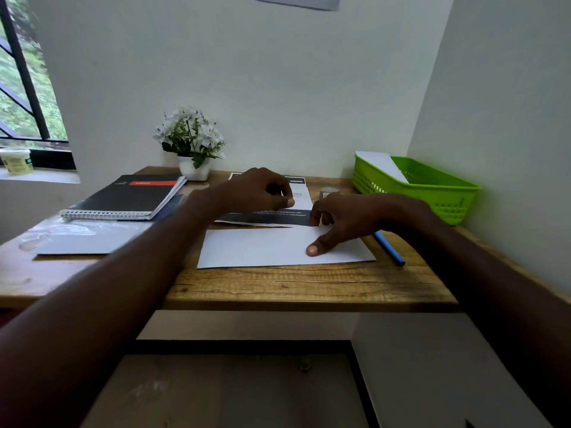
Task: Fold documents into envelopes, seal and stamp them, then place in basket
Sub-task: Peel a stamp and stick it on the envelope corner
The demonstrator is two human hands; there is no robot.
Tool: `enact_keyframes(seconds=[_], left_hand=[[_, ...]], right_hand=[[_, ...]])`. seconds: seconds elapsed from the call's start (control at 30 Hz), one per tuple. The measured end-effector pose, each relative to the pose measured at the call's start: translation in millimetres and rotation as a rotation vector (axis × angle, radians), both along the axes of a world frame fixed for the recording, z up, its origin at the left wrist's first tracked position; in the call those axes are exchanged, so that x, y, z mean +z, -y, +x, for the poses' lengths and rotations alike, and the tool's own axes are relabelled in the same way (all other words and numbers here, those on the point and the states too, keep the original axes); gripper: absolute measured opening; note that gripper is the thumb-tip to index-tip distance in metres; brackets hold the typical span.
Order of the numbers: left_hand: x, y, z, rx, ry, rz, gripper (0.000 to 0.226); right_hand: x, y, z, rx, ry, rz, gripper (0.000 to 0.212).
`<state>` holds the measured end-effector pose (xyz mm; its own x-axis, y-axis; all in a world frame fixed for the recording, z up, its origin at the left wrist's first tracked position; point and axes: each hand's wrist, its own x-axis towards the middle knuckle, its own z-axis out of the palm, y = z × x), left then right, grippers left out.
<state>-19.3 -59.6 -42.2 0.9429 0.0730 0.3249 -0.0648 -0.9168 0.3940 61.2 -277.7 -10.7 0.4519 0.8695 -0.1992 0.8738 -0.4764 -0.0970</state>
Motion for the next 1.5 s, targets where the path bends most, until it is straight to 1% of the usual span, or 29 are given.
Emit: enact_keyframes(seconds=[0.07, 0.13, 0.2, 0.27, 0.33, 0.4, 0.43, 0.5, 0.57, 0.63, 0.67, 0.73, 0.83, 0.9, 0.93, 1.0, 1.1, 1.17, 1.23, 1.3, 1.37, 1.43, 1.5], left_hand=[[-0.9, 0.1, 0.1, -0.016, 0.0, -0.041, 0.018], [-0.9, -1.0, 1.7, -0.034, 0.009, -0.097, 0.022], [0.3, -3.1, 3.1, -0.026, 0.03, -0.15, 0.029], [3.3, -4.3, 1.1, -0.01, 0.052, -0.226, 0.041], [9.7, -2.5, -1.4, 0.02, 0.053, -0.367, 0.059], [19.6, -3.3, -5.3, 0.068, 0.075, -0.529, 0.073], [23.4, -7.2, -6.9, 0.085, 0.117, -0.626, 0.077], [30.5, -20.4, -11.5, 0.114, 0.241, -0.825, 0.078], [34.0, -33.0, -15.5, 0.101, 0.334, -1.024, 0.076], [33.4, -36.6, -14.8, 0.087, 0.391, -1.153, 0.066], [31.5, -35.3, -13.1, 0.081, 0.413, -1.174, 0.056], [26.7, -33.6, -9.2, 0.051, 0.449, -1.143, 0.033], [22.7, -35.9, -7.0, 0.054, 0.528, -1.094, 0.019], [22.9, -37.3, -9.6, 0.085, 0.56, -1.114, 0.006], [23.1, -36.9, -10.3, 0.079, 0.56, -1.132, 0.004], [22.7, -36.2, -10.2, 0.049, 0.541, -1.175, 0.005], [23.7, -30.1, -4.0, 0.051, 0.522, -1.238, 0.013], [26.0, -21.4, 5.0, 0.064, 0.56, -1.276, 0.017], [36.6, -8.2, 18.2, 0.007, 0.626, -1.359, 0.014], [56.9, 4.2, 34.5, -0.084, 0.687, -1.44, 0.011], [83.6, 18.8, 53.8, -0.152, 0.725, -1.465, 0.016], [106.2, 37.6, 77.0, -0.154, 0.753, -1.477, 0.018], [121.1, 56.3, 101.9, -0.114, 0.766, -1.496, 0.02]], right_hand=[[1.4, -1.5, 2.2, -0.005, -0.017, 0.006, 0.069], [3.1, 0.9, 5.4, 0.014, -0.038, 0.06, 0.056], [7.6, 5.6, 11.6, 0.029, -0.061, 0.17, 0.043], [14.7, 11.1, 18.8, 0.029, -0.166, 0.304, 0.032], [22.0, 18.4, 26.3, 0.035, -0.266, 0.455, 0.024], [26.2, 24.1, 32.8, 0.035, -0.302, 0.604, 0.021], [26.1, 24.8, 36.1, 0.029, -0.301, 0.662, 0.02], [24.2, 23.0, 42.7, 0.006, -0.279, 0.75, 0.019], [18.5, 17.9, 49.5, -0.036, -0.24, 0.834, 0.017], [11.2, 10.9, 55.7, -0.104, -0.168, 0.948, 0.015], [7.4, 7.9, 57.4, -0.143, -0.152, 1.009, 0.014], [1.0, 3.2, 58.0, -0.213, -0.144, 1.094, 0.013], [-3.0, 0.0, 58.3, -0.279, -0.14, 1.149, 0.011], [-0.1, 0.7, 58.6, -0.308, -0.144, 1.213, 0.01], [2.5, 2.0, 59.1, -0.318, -0.151, 1.24, 0.009], [7.0, 5.2, 58.0, -0.314, -0.15, 1.258, 0.01], [12.5, 14.7, 57.5, -0.276, -0.086, 1.288, 0.012], [19.1, 23.8, 59.5, -0.252, -0.006, 1.313, 0.01], [28.2, 33.2, 64.1, -0.254, 0.09, 1.362, 0.007], [38.7, 42.6, 70.0, -0.288, 0.166, 1.45, 0.008], [48.3, 53.7, 79.5, -0.359, 0.228, 1.506, 0.013], [53.9, 67.2, 92.3, -0.447, 0.285, 1.496, 0.017], [55.5, 79.9, 104.1, -0.529, 0.291, 1.468, 0.019]])
